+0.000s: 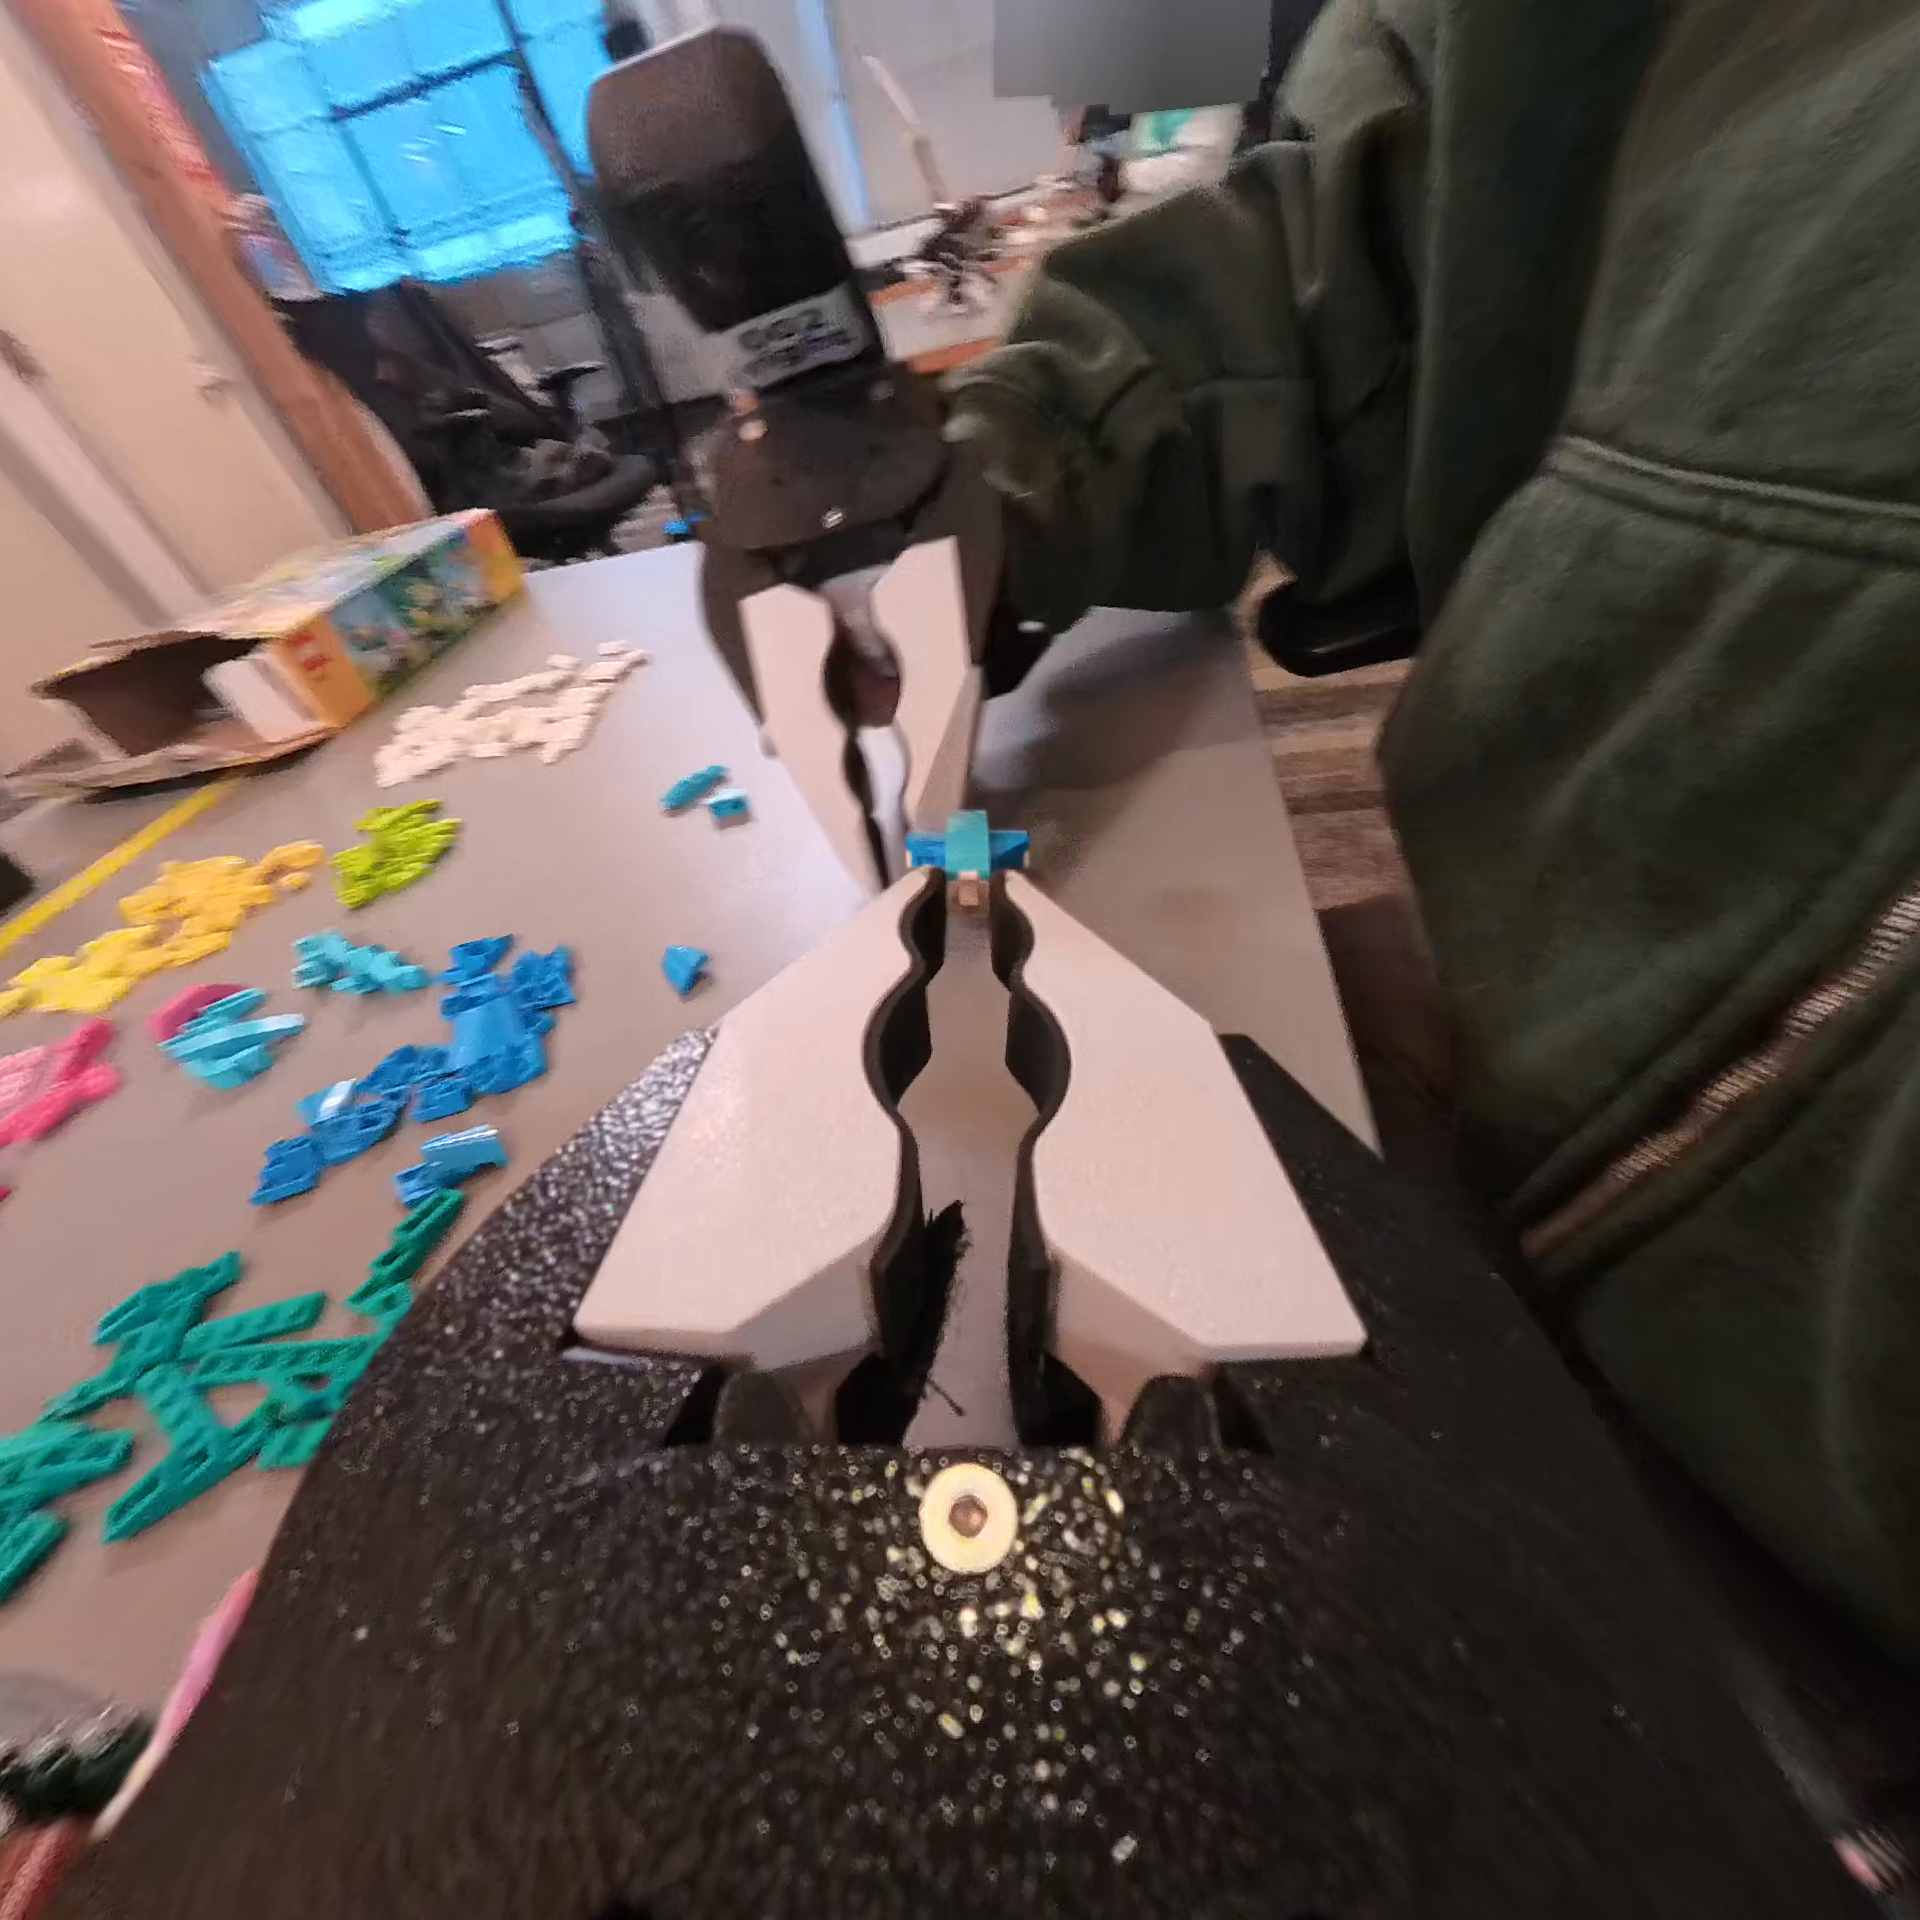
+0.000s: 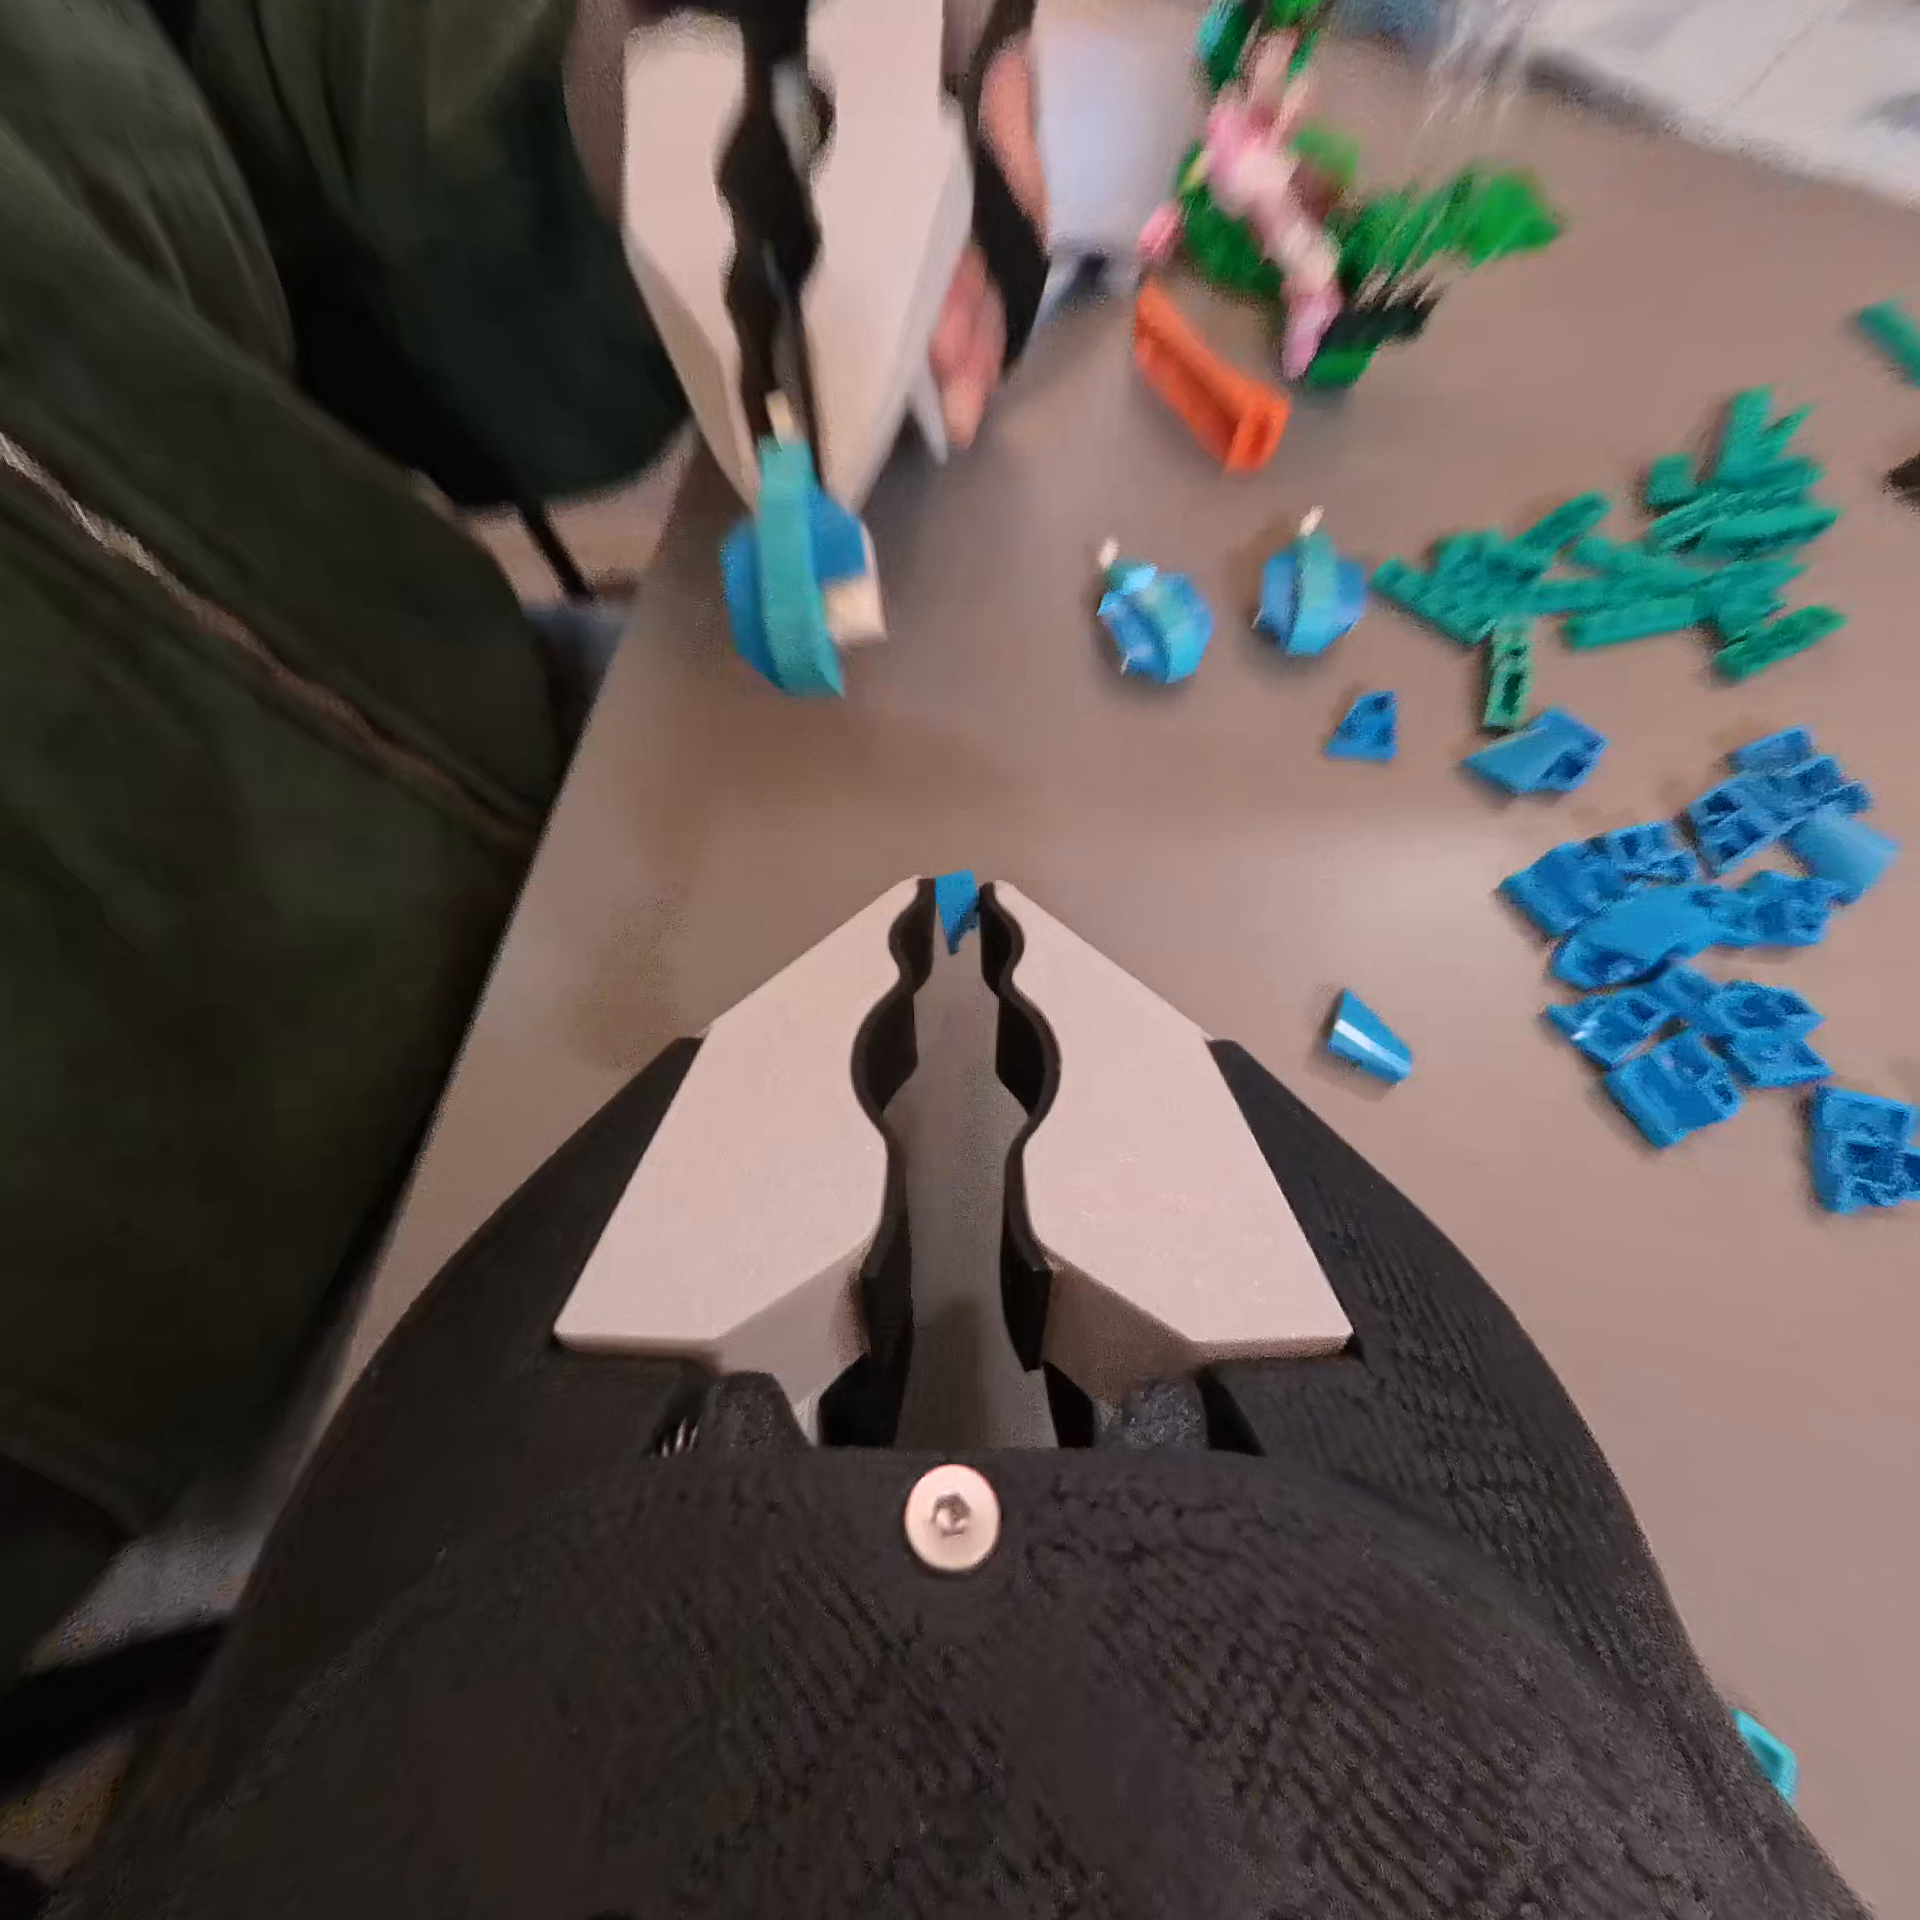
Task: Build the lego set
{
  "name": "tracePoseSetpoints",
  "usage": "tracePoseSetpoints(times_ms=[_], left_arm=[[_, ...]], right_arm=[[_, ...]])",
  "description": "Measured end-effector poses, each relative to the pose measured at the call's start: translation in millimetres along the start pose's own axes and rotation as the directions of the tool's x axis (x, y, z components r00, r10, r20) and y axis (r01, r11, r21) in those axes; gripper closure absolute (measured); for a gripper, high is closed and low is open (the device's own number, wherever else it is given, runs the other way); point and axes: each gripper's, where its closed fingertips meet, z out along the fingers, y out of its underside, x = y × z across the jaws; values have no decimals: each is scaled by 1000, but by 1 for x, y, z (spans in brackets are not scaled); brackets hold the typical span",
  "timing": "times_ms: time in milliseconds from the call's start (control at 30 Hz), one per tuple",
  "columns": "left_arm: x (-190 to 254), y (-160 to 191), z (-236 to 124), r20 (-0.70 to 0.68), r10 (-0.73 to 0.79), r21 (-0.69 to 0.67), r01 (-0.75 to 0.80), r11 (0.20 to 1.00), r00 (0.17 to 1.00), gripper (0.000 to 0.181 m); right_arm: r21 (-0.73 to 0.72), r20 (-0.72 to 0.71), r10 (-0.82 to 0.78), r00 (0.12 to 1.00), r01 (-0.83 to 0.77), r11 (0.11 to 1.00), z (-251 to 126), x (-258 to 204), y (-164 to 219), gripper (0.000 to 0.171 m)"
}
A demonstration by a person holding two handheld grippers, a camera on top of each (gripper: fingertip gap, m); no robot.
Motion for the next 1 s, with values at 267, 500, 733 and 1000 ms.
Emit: tracePoseSetpoints(times_ms=[267, 500, 733, 1000], left_arm=[[-18, -23, -6, 228, 99, 147, -135, 980, 969, 176], [-14, -41, -7, 324, 204, 173, -270, 947, 924, 176], [-10, -46, -7, 336, 233, 180, -305, 935, 913, 176], [-4, -54, -8, 325, 242, 211, -319, 924, 914, 176]], right_arm=[[267, -50, 73, 996, -57, 962, -27, 1, -78, 164], [144, -79, -46, 996, 57, 988, -25, -10, -98, 164], [61, -23, -153, 988, 154, 986, -30, -22, -101, 164], [54, -9, -190, 982, 190, 980, -32, -28, -106, 164]])
